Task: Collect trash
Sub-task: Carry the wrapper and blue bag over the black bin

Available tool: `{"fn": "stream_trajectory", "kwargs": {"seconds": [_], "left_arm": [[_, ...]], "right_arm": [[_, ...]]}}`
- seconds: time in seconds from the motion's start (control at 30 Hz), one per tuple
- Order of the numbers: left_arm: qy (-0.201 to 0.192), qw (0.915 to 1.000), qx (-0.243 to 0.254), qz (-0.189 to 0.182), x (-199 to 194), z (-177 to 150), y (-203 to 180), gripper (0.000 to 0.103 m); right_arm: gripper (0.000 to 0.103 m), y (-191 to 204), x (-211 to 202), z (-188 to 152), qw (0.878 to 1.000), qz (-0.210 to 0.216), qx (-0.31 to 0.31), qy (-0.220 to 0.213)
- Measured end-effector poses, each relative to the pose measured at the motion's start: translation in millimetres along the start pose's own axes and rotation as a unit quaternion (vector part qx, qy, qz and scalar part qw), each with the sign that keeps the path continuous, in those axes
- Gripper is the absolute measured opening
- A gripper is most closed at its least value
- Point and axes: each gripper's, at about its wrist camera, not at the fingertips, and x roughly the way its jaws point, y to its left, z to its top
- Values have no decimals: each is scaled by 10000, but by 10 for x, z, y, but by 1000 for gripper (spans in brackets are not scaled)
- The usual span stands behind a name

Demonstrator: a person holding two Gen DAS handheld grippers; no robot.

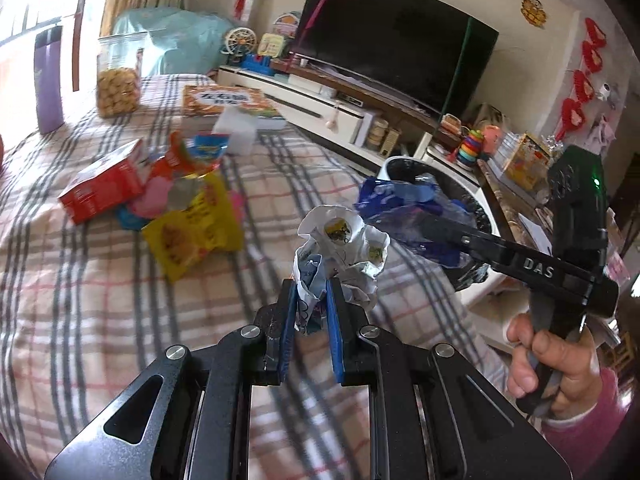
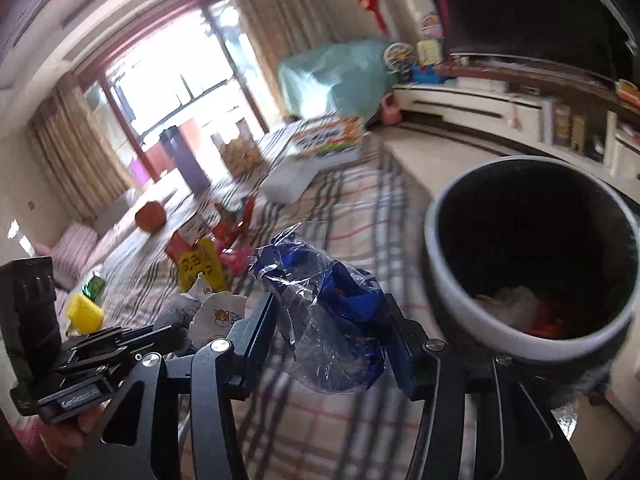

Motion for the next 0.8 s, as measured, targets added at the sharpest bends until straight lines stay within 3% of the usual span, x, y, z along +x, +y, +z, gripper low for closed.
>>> {"fn": "stream_trajectory", "kwargs": {"seconds": [0.8], "left_arm": [[78,9965,709,-429,551,432,-851,14]], "right_arm": [[53,-787,-661,-6,9929,-875,608,-537]]}}
